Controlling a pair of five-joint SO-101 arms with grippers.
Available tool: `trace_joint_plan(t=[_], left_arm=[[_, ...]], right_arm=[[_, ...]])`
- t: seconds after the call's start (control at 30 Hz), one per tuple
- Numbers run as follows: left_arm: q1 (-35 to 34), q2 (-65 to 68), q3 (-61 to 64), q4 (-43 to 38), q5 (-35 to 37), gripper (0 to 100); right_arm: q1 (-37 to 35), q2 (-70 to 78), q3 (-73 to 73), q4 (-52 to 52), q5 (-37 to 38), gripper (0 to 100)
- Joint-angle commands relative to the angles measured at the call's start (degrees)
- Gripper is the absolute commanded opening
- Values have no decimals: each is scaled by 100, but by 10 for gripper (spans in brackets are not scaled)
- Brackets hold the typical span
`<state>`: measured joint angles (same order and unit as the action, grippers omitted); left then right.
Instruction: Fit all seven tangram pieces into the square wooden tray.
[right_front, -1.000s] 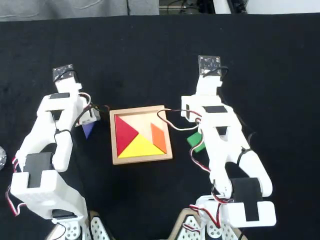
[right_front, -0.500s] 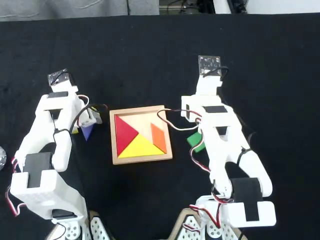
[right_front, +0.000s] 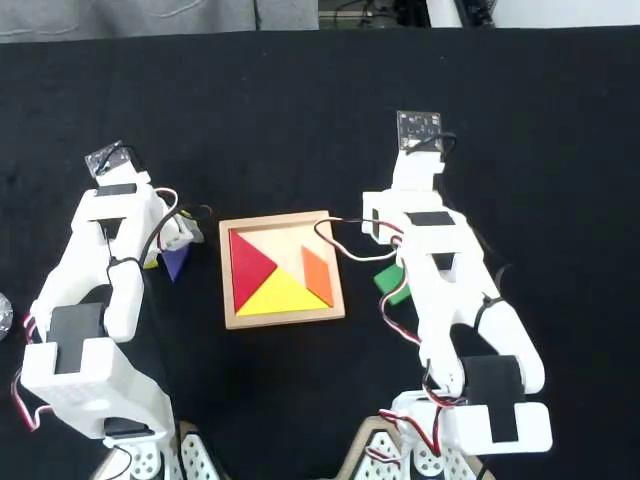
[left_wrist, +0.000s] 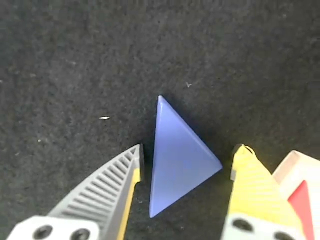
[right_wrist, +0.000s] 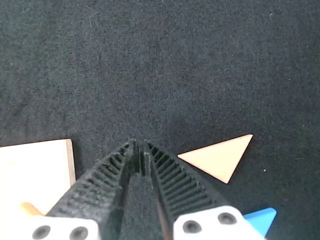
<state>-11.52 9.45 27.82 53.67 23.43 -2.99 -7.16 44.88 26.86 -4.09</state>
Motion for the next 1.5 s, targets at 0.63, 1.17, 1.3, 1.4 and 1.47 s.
trace_joint_plan(t=[0.63, 1.17, 1.3, 1.4, 1.47], left_arm=[[-40, -9, -215, -97, 35, 148], [602, -1081, -1051, 1354, 404, 138], [1244, -1679, -1253, 1512, 589, 135], [1868, -1987, -1305, 1486, 1574, 135], [2237, -2101, -1279, 1468, 2330, 135]], right_arm=[[0, -268, -22, -70, 44, 15], [35, -277, -31, -70, 44, 15], [44, -277, -40, -70, 44, 15], [123, -303, -40, -70, 44, 14], [378, -330, -57, -70, 0, 12]])
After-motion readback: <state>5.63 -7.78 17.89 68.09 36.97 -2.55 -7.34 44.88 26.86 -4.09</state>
